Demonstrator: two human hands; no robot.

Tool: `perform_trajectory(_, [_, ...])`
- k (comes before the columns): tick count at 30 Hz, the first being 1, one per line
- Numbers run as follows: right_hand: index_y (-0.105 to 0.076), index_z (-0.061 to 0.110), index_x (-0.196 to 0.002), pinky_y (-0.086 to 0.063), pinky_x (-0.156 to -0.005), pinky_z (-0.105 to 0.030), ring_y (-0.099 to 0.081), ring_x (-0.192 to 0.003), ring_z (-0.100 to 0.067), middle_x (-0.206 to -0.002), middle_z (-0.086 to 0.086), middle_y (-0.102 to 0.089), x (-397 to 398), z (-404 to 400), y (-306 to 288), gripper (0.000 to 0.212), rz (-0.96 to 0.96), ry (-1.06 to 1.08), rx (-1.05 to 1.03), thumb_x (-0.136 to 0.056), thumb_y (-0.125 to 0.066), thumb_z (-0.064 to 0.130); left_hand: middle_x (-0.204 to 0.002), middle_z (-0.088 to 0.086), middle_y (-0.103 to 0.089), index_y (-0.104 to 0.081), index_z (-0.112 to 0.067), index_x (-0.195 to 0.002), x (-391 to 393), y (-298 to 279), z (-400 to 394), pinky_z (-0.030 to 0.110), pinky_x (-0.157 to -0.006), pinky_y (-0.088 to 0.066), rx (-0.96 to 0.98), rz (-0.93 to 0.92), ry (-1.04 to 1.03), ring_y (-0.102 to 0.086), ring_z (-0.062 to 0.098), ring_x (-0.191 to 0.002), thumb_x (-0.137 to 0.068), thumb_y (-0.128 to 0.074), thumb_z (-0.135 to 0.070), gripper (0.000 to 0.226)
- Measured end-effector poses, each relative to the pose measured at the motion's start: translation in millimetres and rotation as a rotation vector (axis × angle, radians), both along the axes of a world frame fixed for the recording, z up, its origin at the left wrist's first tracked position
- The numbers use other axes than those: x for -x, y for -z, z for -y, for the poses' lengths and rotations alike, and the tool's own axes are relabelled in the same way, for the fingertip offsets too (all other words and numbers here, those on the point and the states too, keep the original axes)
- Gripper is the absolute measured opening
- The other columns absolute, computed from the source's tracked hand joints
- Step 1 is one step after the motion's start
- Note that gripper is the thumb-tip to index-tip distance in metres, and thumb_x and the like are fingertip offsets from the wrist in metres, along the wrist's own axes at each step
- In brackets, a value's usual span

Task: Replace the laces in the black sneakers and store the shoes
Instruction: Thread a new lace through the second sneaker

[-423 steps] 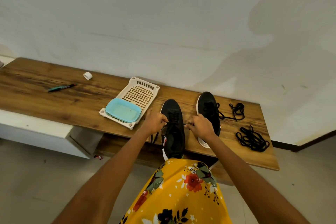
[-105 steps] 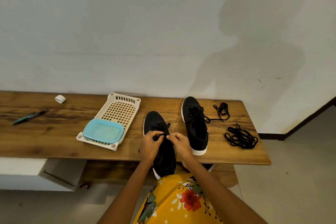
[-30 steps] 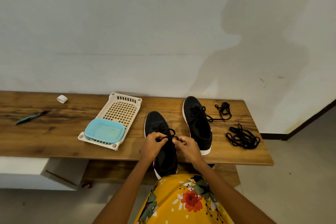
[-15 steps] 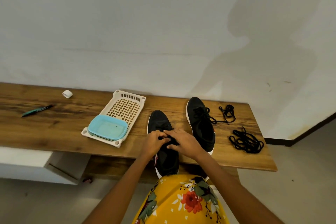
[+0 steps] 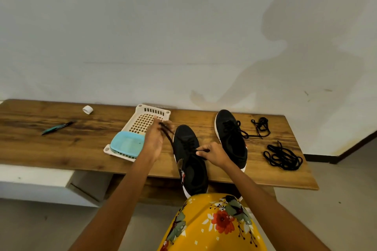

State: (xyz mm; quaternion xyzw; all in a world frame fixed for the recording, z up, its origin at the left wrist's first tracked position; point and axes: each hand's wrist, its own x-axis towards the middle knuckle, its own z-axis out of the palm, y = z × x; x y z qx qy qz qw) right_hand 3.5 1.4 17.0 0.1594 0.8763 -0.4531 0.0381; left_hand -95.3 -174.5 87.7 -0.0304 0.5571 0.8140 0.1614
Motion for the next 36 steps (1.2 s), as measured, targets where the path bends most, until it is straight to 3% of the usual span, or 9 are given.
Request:
perform_trajectory(2, [-0.069, 0.009, -0.111, -0.045, -0.083, -0.018, -0.064, -0.103, -0.015, -0.111, -0.006, -0.07, -1, 1, 0, 0.025, 0.005, 0.031, 0.022, -0.089, -0.065, 0.017, -0.061, 0.001, -0.056, -0.05, -0.016, -0.081, 5, -3, 3, 0.027, -0.053, -0.054, -0.384, 0.212, -0.175, -0.053, 0.012, -0.05, -0.098, -0.042, -0.036, 0.027])
perform_trajectory(5, [-0.069, 0.008, -0.112, -0.043, -0.083, -0.018, -0.062, -0.104, -0.014, -0.113, -0.006, -0.069, -1, 3, -3, 0.025, 0.02, 0.046, 0.027, -0.09, -0.064, 0.018, -0.047, -0.006, -0.04, -0.042, -0.016, -0.074, 3, 4, -1, 0.017, -0.035, -0.032, -0.331, 0.219, -0.173, -0.032, 0.005, -0.034, -0.099, -0.037, -0.04, 0.034])
perform_trajectory(10, [-0.07, 0.007, -0.11, -0.047, -0.078, -0.019, -0.064, -0.096, -0.016, -0.109, -0.009, -0.07, 3, -1, -4, 0.024, 0.055, 0.022, 0.035, -0.09, -0.064, 0.018, -0.065, -0.005, -0.049, -0.051, -0.019, -0.081, -9, 24, -4, 0.019, -0.057, -0.038, 0.605, -0.462, 0.467, -0.046, 0.007, -0.057, -0.1, -0.04, -0.025, 0.023])
perform_trajectory(12, [-0.07, 0.007, -0.109, -0.047, -0.07, -0.015, -0.063, -0.088, -0.013, -0.105, -0.009, -0.071, 3, -1, -4, 0.023, 0.057, 0.01, 0.028, -0.09, -0.063, 0.018, -0.072, -0.004, -0.06, -0.057, -0.017, -0.085, -10, 36, -4, 0.022, -0.07, -0.042, 0.847, -0.672, 0.863, -0.055, 0.01, -0.07, -0.098, -0.044, -0.014, 0.018])
perform_trajectory(14, [-0.069, 0.007, -0.11, -0.045, -0.065, -0.013, -0.061, -0.084, -0.01, -0.104, -0.008, -0.07, 2, -1, -4, 0.023, 0.042, -0.006, 0.011, -0.091, -0.062, 0.018, -0.082, -0.002, -0.069, -0.065, -0.014, -0.097, -10, 46, -5, 0.023, -0.075, -0.043, 0.996, -0.749, 0.994, -0.059, 0.007, -0.078, -0.095, -0.049, -0.011, 0.016])
perform_trajectory(20, [-0.068, 0.008, -0.111, -0.044, -0.068, -0.011, -0.057, -0.078, 0.0, -0.096, 0.003, -0.065, -5, -5, 2, 0.022, -0.015, -0.072, 0.068, -0.092, -0.059, 0.017, -0.073, -0.004, -0.067, -0.055, -0.022, -0.099, -15, 49, -23, 0.024, -0.07, -0.046, 0.963, -0.73, 0.791, -0.063, 0.011, -0.073, -0.088, -0.062, -0.016, 0.014])
perform_trajectory(25, [-0.07, 0.012, -0.106, -0.044, -0.065, -0.011, -0.059, -0.074, 0.003, -0.088, 0.006, -0.066, -8, -6, 6, 0.018, -0.051, -0.041, 0.128, -0.091, -0.061, 0.016, -0.092, 0.0, -0.071, -0.065, -0.019, -0.113, -13, 51, -32, 0.025, -0.075, -0.049, 1.136, -0.833, 0.794, -0.061, 0.007, -0.079, -0.089, -0.061, -0.022, 0.025])
perform_trajectory(32, [-0.071, 0.014, -0.098, -0.042, -0.061, -0.006, -0.059, -0.075, -0.001, -0.085, 0.006, -0.067, -9, 4, 6, 0.015, -0.106, 0.014, -0.01, -0.086, -0.066, 0.02, -0.098, 0.005, -0.06, -0.07, -0.01, -0.097, -9, 54, -33, 0.018, -0.075, -0.035, 1.187, -0.929, 0.743, -0.053, 0.014, -0.09, -0.083, -0.068, -0.022, 0.019])
perform_trajectory(36, [-0.065, 0.014, -0.095, -0.046, -0.064, -0.027, -0.062, -0.077, -0.016, -0.086, -0.002, -0.068, -3, 13, 6, 0.016, -0.121, 0.036, -0.202, -0.084, -0.062, 0.025, -0.091, 0.008, -0.07, -0.073, -0.01, -0.089, -5, 55, -28, 0.017, -0.069, -0.041, 0.995, -0.627, 0.763, -0.055, 0.003, -0.071, -0.082, -0.069, -0.017, 0.011])
